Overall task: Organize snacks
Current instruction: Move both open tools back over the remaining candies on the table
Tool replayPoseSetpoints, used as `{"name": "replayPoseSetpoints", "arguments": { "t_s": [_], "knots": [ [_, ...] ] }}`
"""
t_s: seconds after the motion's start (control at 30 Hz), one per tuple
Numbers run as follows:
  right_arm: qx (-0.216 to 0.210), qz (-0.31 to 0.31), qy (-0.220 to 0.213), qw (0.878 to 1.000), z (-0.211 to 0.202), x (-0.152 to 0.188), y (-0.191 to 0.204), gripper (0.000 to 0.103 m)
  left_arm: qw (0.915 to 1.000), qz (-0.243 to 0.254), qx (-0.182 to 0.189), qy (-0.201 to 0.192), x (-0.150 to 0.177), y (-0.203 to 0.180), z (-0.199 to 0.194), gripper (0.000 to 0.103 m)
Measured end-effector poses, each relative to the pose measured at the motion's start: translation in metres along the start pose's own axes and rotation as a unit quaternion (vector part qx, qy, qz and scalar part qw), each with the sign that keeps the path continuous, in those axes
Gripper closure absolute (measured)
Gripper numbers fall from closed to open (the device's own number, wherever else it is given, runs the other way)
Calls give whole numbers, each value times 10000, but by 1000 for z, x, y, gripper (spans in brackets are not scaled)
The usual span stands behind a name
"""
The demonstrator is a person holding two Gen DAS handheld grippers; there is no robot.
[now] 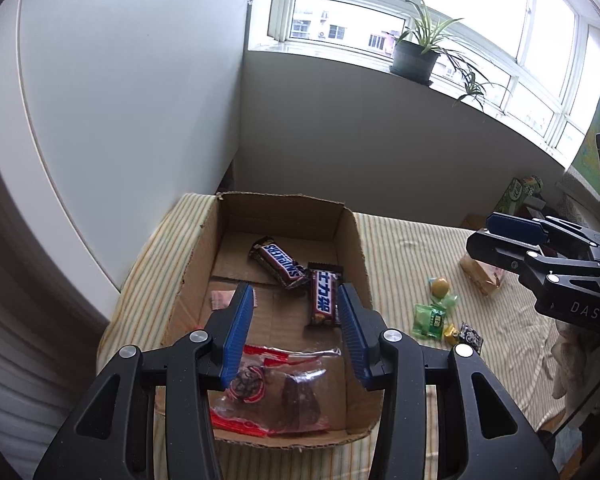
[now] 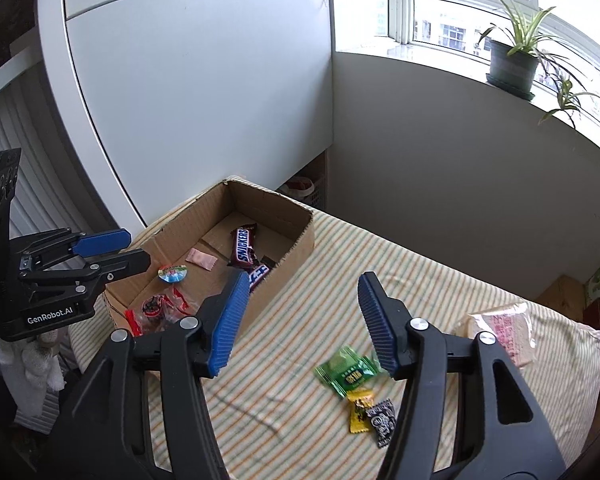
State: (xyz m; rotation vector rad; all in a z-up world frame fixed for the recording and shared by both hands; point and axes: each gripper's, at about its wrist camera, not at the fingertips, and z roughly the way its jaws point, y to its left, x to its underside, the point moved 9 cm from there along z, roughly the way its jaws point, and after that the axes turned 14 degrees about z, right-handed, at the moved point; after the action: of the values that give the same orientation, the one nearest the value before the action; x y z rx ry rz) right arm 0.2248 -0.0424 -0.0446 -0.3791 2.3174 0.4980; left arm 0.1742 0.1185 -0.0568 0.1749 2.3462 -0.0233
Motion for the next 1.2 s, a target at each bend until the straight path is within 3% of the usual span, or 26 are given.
{"name": "replayPoseSetpoints", "arguments": {
  "t_s": [0.27,0.6,1.2],
  "knots": [
    [256,296,-50,9992,-40,28,-56,44,9994,199,286,-16,9,-46,-10,61],
    [412,559,296,9972,-41,75,-119,44,9968,402,645,241,27,-106,8,61],
    [72,432,905,9949,12,123,-127,44,9911,605,974,681,50,-164,56,61]
  ]
}}
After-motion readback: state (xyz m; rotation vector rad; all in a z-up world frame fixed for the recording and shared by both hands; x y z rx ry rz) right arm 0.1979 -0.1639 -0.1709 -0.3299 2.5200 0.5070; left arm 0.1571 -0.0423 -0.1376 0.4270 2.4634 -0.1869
